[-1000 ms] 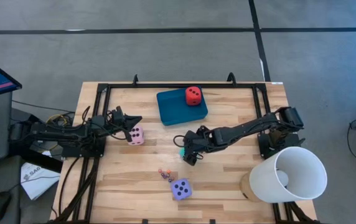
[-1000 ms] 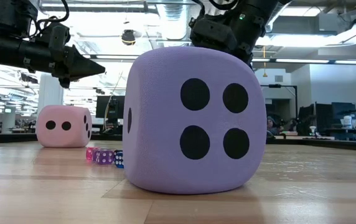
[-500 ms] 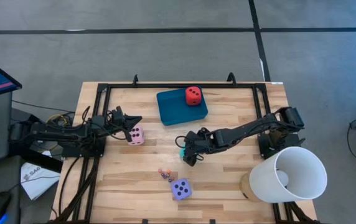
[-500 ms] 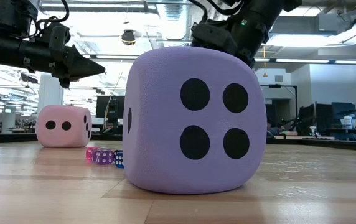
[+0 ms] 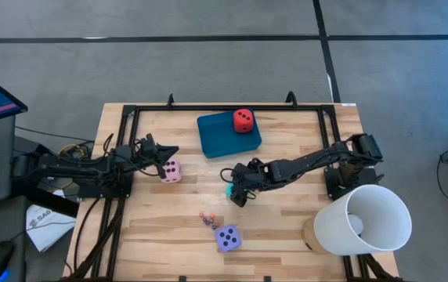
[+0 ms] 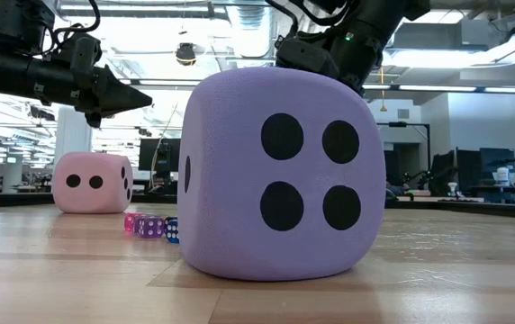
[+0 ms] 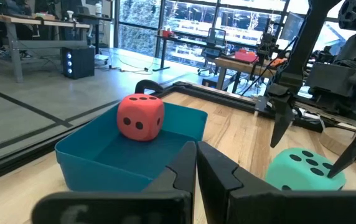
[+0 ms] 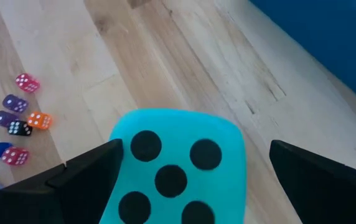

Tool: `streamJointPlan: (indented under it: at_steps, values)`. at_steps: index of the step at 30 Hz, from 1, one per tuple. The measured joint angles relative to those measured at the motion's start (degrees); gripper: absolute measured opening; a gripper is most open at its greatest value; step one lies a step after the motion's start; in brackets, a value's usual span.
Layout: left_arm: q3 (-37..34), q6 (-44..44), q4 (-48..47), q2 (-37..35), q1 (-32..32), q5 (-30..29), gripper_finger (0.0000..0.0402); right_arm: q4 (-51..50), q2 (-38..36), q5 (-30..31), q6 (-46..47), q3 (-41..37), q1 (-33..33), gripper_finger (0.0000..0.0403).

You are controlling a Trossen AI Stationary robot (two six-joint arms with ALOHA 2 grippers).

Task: Pick & Place Dice
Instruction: Put the large blue dice into the blue bin

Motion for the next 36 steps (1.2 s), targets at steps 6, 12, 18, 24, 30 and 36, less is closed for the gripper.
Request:
streamJointPlan:
  at_steps: [6, 12, 18, 24, 30, 36]
  values:
    - [0.0, -0.02, 0.0, -0.02, 0.0, -0.02, 0.0006, -0.33, -0.62, 0.03, 0.02, -0.09, -0.13, 0.04]
    - [-0.02, 0.04, 0.05, 0.0, 0.0, 0.0, 0.0006, 0.35, -3.39, 0.09, 1.54, -0.07, -0.21, 0.04]
    - [-0.01, 0.1, 0.38, 0.0, 0.0, -0.02, 0.0006, 0.25, -5.69, 0.03, 1.68, -0.07, -0.89, 0.04]
    - [-0.01, 0.15, 0.48, 0.0, -0.01, -0.02, 0.0006, 1.35, -6.14, -0.02, 1.7, -0.02, -0.94, 0.04]
    - [0.0, 0.18, 0.65, -0.02, -0.02, -0.02, 0.0006, 4.2, -6.14, -0.17, 1.73, -0.02, -0.94, 0.04]
    - [0.0, 0.18, 0.63, -0.02, -0.02, -0.02, 0.0006, 8.24, -6.15, -0.17, 1.75, 0.02, -0.92, 0.04]
